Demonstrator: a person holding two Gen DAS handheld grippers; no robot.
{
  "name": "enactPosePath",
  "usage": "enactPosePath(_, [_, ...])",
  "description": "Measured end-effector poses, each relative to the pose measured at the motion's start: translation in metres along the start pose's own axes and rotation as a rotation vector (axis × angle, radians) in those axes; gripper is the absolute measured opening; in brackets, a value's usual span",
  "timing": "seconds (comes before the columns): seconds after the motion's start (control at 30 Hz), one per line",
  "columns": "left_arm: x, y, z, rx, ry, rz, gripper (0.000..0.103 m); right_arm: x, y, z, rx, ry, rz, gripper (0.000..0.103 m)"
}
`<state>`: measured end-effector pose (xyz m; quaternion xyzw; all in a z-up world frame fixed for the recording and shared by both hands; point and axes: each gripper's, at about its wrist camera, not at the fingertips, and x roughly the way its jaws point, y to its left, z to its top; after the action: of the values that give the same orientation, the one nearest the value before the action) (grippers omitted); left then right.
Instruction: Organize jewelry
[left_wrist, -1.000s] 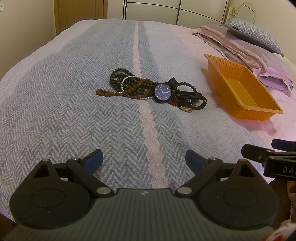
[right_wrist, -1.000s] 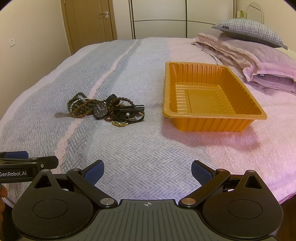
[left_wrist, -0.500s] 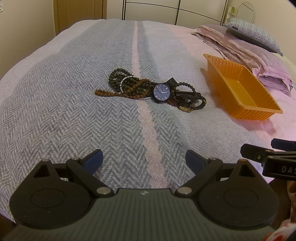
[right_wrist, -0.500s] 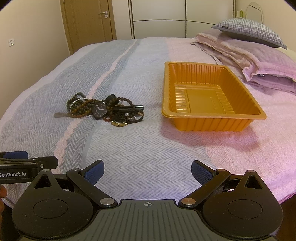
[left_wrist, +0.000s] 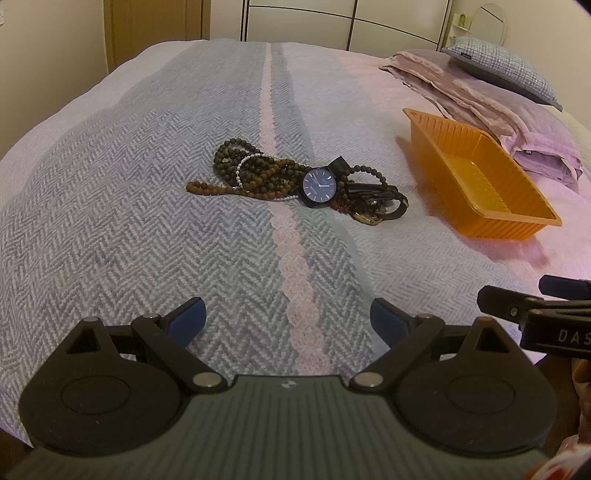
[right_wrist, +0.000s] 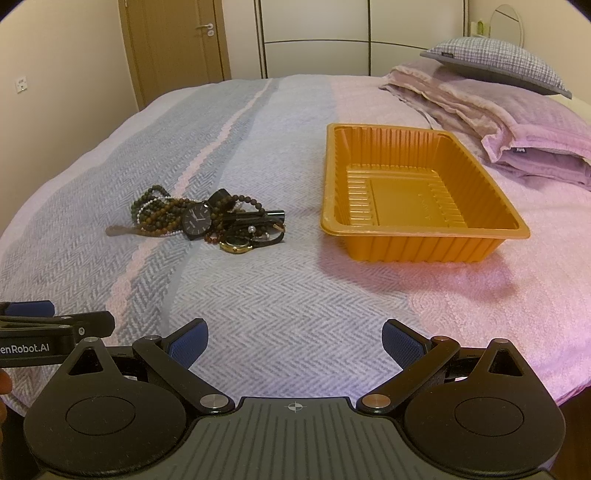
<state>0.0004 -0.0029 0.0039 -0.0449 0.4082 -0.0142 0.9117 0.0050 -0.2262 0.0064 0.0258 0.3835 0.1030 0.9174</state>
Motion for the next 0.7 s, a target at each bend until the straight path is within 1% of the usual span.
enactPosePath(0.7, [0.0003,-0.0013,0.0037,0.008,-0.002,-0.003,0.095,-0.0004,-0.0012,0.0023,0.001,-0.001,-0.002,0.100])
